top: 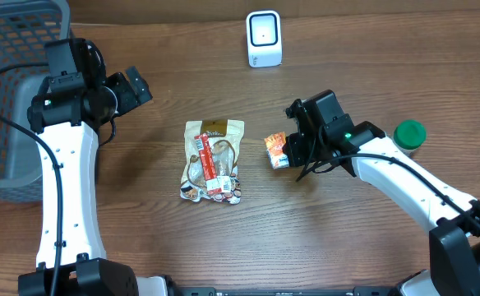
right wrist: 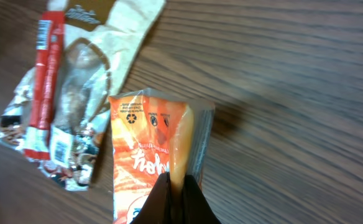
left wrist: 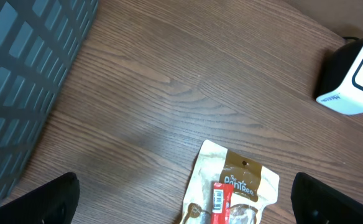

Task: Scan the item barcode
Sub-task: 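Lift the orange pack and carry it up toward the scanner, then hold the orange pack in front of the white barcode scanner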

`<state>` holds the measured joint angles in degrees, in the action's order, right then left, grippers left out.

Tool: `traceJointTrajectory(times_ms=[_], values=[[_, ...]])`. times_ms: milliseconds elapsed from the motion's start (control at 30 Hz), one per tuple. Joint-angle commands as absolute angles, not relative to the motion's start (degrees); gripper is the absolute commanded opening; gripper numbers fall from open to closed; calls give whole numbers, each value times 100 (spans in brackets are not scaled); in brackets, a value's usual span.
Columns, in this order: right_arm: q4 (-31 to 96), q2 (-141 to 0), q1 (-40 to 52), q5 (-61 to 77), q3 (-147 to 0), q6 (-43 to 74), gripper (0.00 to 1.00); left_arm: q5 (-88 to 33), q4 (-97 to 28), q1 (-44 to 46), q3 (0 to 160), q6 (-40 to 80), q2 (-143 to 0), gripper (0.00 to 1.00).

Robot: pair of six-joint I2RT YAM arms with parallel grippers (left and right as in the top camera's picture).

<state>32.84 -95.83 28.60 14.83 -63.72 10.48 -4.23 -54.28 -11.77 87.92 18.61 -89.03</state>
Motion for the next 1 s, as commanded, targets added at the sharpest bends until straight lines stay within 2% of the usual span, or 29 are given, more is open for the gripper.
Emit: traceJointTrajectory(times_ms=[0, 200, 400, 733, 967], values=[[3406, -9441, 2932, 711, -6820, 1033, 4, -401, -5417, -1199, 8860, 1776, -8774, 100], [4010, -9424, 3026, -60, -7601, 499, 4, -401, -5417, -1199, 8860, 1776, -8774, 100], [4525, -9430, 3015, -801, -8648, -517, 3, -401, -5417, -1199, 8860, 1776, -8774, 100], [5511, -10184, 2956, -1935, -11244, -1402, 3, -401, -5417, -1199, 8860, 1776, -8774, 100], [4825, -10860, 2956, -2099, -11552, -2390, 4, -401, -5417, -1199, 8860, 1776, -8774, 100]])
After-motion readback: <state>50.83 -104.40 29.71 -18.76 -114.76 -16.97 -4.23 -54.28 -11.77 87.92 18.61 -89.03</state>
